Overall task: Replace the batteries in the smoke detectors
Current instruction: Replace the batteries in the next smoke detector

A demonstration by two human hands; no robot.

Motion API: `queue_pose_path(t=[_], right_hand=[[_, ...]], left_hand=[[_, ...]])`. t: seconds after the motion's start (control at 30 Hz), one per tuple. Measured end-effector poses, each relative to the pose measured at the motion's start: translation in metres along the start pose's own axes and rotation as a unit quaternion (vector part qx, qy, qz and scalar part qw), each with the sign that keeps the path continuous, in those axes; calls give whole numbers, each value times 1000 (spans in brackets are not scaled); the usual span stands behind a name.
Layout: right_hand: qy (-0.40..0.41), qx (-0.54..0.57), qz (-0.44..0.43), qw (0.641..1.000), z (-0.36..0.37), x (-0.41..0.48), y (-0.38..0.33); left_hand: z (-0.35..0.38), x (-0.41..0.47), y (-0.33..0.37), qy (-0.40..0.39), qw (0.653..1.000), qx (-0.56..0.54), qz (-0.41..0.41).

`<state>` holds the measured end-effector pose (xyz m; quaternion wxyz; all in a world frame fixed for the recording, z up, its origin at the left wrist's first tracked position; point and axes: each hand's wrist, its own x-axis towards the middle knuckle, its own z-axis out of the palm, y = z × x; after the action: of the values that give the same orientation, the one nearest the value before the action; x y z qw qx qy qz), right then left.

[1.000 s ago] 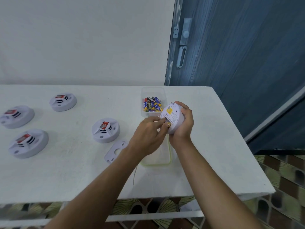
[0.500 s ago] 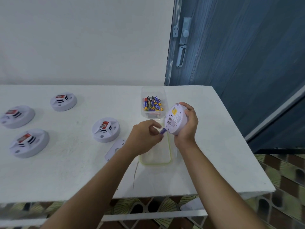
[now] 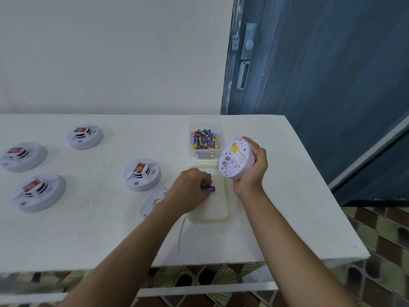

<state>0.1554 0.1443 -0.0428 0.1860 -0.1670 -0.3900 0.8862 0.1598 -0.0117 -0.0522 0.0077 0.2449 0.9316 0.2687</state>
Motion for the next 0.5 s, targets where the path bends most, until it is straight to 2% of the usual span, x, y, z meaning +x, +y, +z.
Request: queue_pose_path(t=[0.17,0.37,0.5], right_hand=[[-2,30,22,999,4,2,-1],[21,41,18,999,7,17,-9],[34,36,14,999,5,31,-16]], left_hand=[[-15,17,2,40,996,-65,-48],[-34,67,7,101,991,-78,-46],[-34,107,6,68,996,-30,-47]])
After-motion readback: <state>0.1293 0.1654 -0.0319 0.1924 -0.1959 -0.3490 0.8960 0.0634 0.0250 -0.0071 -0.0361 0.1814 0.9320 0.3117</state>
